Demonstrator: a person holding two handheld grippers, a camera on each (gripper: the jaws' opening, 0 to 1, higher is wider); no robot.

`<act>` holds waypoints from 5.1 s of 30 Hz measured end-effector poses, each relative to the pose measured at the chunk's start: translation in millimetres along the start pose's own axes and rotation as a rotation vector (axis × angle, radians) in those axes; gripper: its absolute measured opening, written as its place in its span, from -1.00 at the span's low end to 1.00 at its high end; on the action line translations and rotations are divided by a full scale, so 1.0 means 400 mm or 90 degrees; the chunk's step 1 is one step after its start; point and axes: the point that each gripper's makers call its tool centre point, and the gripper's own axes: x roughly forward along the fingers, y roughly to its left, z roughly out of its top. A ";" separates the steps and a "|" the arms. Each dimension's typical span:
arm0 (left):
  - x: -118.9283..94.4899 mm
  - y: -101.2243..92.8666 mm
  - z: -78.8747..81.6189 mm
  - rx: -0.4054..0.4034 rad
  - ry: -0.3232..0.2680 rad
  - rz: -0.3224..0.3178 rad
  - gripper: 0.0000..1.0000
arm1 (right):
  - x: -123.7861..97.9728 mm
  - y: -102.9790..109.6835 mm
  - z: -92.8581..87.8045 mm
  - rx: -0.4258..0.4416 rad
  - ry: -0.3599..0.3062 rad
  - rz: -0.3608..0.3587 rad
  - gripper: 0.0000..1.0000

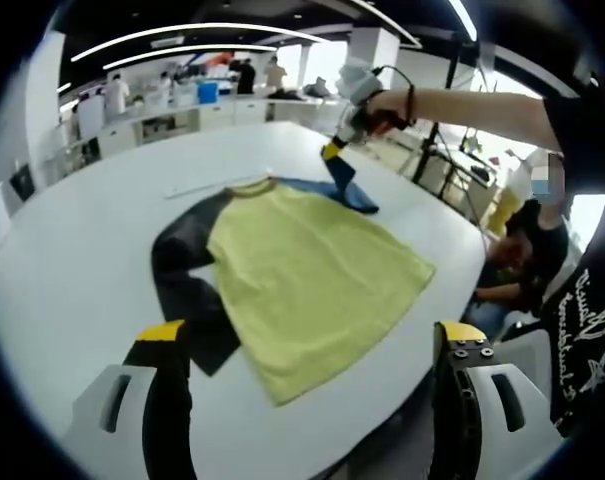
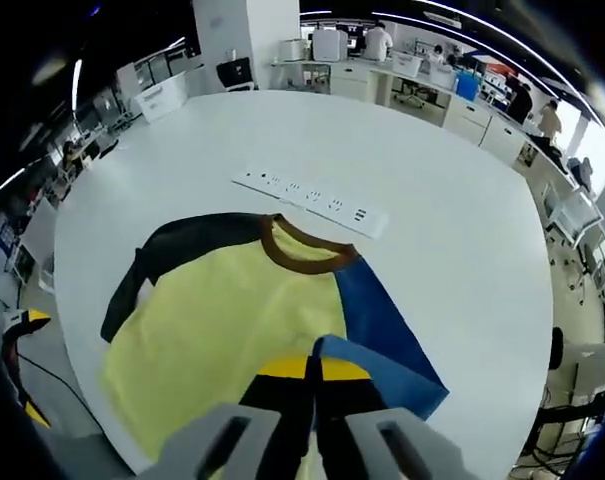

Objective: Fold the garment on the visible template until the final outline fits inside the template.

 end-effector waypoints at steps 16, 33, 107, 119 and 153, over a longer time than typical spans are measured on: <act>0.002 0.007 -0.015 -0.001 0.016 -0.005 0.96 | 0.041 0.113 0.071 -0.051 0.003 0.020 -1.00; 0.001 0.019 -0.031 -0.010 0.023 0.001 0.96 | 0.069 0.259 0.149 -0.093 -0.014 0.055 -1.00; 0.002 0.092 -0.098 -0.044 0.047 0.035 0.94 | 0.341 0.527 0.097 -0.134 0.051 0.163 -0.87; 0.005 0.079 -0.078 -0.034 0.045 0.031 0.99 | 0.280 0.511 0.139 -0.093 0.018 0.184 -0.33; 0.008 0.044 -0.020 -0.012 0.022 0.035 0.99 | 0.093 0.032 -0.098 0.049 0.028 0.064 -0.22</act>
